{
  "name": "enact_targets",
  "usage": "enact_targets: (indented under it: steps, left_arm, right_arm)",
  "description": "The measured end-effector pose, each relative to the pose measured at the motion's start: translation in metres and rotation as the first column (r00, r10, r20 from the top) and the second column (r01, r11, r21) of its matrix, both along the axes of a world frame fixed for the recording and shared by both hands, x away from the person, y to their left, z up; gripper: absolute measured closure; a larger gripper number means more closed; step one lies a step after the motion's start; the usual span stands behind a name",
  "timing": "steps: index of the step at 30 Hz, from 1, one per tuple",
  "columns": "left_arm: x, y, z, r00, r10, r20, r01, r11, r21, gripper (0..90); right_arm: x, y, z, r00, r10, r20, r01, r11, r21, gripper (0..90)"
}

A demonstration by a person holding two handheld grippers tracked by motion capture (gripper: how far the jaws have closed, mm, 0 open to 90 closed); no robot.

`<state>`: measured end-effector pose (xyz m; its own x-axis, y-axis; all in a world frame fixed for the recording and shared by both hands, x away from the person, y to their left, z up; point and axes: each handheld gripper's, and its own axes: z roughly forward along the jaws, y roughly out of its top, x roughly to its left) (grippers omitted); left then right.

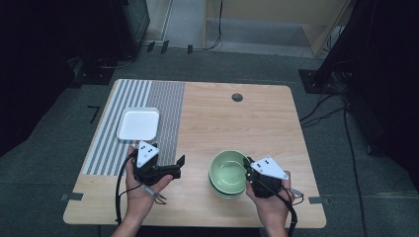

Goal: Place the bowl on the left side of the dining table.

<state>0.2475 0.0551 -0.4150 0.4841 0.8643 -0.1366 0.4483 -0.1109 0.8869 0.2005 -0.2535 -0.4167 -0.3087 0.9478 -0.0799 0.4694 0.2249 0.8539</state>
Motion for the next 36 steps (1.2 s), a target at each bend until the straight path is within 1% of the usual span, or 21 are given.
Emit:
enact_targets:
  steps: [2, 6, 7, 8, 14, 16, 17, 21, 24, 25, 26, 28, 29, 30, 31, 34, 35, 36]
  left_arm:
    - [-0.001, -0.002, 0.000, 1.0000, -0.005, 0.001, 0.005, 1.0000, -0.002, 0.0]
    - [-0.002, -0.004, 0.001, 0.9999, -0.013, 0.003, 0.013, 0.9999, -0.010, 0.0]
    - [-0.002, -0.003, 0.001, 0.9998, -0.021, -0.001, 0.021, 0.9994, -0.028, 0.0]
    - [-0.002, -0.003, 0.001, 0.9996, -0.027, -0.003, 0.027, 0.9990, -0.035, 0.0]
    - [-0.005, -0.006, 0.003, 0.9988, -0.049, 0.006, 0.050, 0.9977, -0.047, 0.0]
    - [-0.006, -0.008, 0.004, 0.9985, -0.054, 0.009, 0.054, 0.9972, -0.052, 0.3]
    - [-0.007, -0.007, 0.004, 0.9985, -0.055, 0.009, 0.055, 0.9965, -0.063, 5.0]
    - [-0.009, -0.007, 0.007, 0.9978, -0.063, 0.020, 0.064, 0.9953, -0.073, 5.1]
    - [-0.010, -0.006, 0.008, 0.9978, -0.061, 0.026, 0.062, 0.9953, -0.074, 5.3]
    - [-0.010, -0.005, 0.009, 0.9979, -0.059, 0.027, 0.061, 0.9944, -0.086, 5.3]
    - [-0.010, -0.005, 0.009, 0.9979, -0.059, 0.027, 0.061, 0.9944, -0.086, 5.4]
    - [-0.011, -0.003, 0.011, 0.9979, -0.058, 0.029, 0.060, 0.9941, -0.090, 6.3]
    - [-0.011, -0.001, 0.012, 0.9978, -0.059, 0.032, 0.062, 0.9931, -0.100, 6.3]
    - [-0.011, -0.001, 0.012, 0.9978, -0.059, 0.032, 0.062, 0.9931, -0.100, 6.3]
    - [-0.011, 0.000, 0.013, 0.9977, -0.058, 0.035, 0.061, 0.9923, -0.107, 6.3]
    - [-0.012, 0.001, 0.014, 0.9976, -0.061, 0.033, 0.064, 0.9919, -0.110, 6.3]
    - [-0.012, 0.002, 0.015, 0.9971, -0.071, 0.027, 0.074, 0.9897, -0.122, 6.4]
    - [-0.012, 0.002, 0.015, 0.9971, -0.071, 0.027, 0.074, 0.9897, -0.122, 6.4]
  right_arm:
    - [0.000, 0.000, 0.001, 1.0000, -0.001, 0.005, 0.001, 1.000, 0.002, 85.5]
    - [-0.001, 0.000, 0.006, 0.9995, -0.007, 0.029, 0.006, 1.000, 0.011, 85.5]
    - [-0.002, 0.001, 0.008, 0.9994, -0.007, 0.034, 0.006, 1.000, 0.013, 85.6]
    - [-0.002, 0.001, 0.009, 0.9991, -0.006, 0.042, 0.005, 1.000, 0.012, 85.6]
    - [-0.002, 0.005, 0.015, 0.9980, 0.003, 0.063, -0.004, 1.000, 0.017, 85.6]
    - [-0.001, 0.007, 0.016, 0.9977, 0.007, 0.068, -0.008, 1.000, 0.019, 85.6]
    - [-0.001, 0.010, 0.018, 0.9973, 0.010, 0.072, -0.011, 1.000, 0.021, 85.6]
    - [0.001, 0.015, 0.020, 0.9964, 0.016, 0.083, -0.018, 1.000, 0.021, 85.6]
    - [0.002, 0.018, 0.022, 0.9960, 0.018, 0.088, -0.020, 1.000, 0.022, 85.6]
    - [0.003, 0.022, 0.023, 0.9958, 0.023, 0.089, -0.025, 0.999, 0.025, 85.6]
    - [0.003, 0.022, 0.023, 0.9958, 0.023, 0.089, -0.025, 0.999, 0.025, 85.6]
    - [0.004, 0.028, 0.025, 0.9950, 0.031, 0.095, -0.033, 0.999, 0.022, 85.6]
    - [0.005, 0.030, 0.026, 0.9947, 0.034, 0.097, -0.036, 0.999, 0.021, 85.6]
    - [0.005, 0.030, 0.026, 0.9947, 0.034, 0.097, -0.036, 0.999, 0.021, 85.6]
    - [0.006, 0.034, 0.026, 0.9942, 0.038, 0.101, -0.040, 0.999, 0.022, 85.7]
    - [0.007, 0.037, 0.027, 0.9938, 0.039, 0.104, -0.042, 0.999, 0.024, 85.6]
    - [0.009, 0.040, 0.027, 0.9936, 0.044, 0.104, -0.047, 0.999, 0.025, 85.7]
    - [0.009, 0.040, 0.027, 0.9936, 0.044, 0.104, -0.047, 0.999, 0.025, 85.7]
